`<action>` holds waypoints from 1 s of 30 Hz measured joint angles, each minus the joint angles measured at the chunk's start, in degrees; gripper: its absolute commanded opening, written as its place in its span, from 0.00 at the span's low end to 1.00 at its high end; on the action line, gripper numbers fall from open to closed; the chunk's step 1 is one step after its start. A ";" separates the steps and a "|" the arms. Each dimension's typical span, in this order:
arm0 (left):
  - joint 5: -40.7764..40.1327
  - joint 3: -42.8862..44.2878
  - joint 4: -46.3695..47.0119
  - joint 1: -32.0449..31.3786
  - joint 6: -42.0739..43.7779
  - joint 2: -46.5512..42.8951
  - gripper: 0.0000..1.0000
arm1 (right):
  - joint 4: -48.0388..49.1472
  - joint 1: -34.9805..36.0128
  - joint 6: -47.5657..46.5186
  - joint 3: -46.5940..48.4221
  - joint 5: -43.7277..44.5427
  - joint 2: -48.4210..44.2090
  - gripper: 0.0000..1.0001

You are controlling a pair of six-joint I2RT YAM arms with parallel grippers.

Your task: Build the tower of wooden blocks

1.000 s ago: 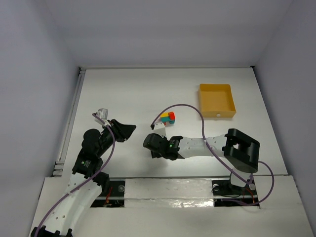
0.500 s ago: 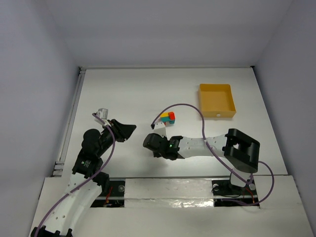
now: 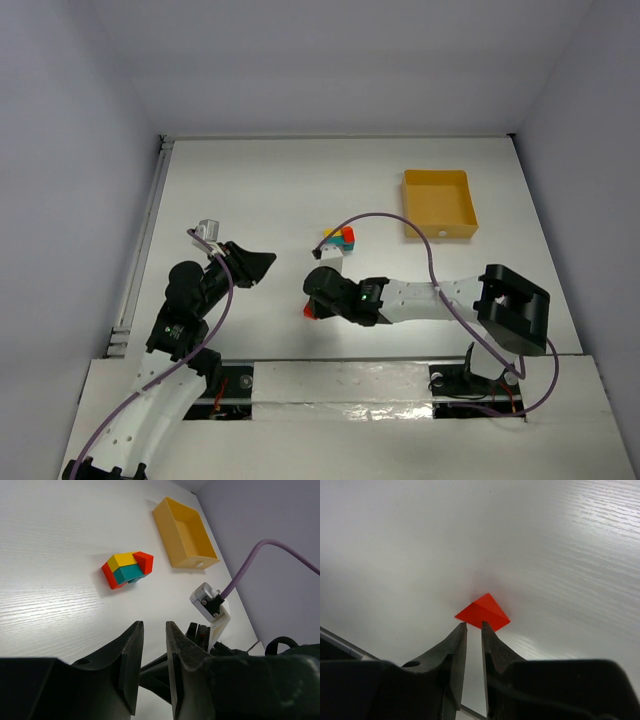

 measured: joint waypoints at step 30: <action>0.11 0.00 0.46 0.00 0.00 1.11 0.21 | -3.67 -0.17 -1.99 7.69 -3.19 6.08 0.39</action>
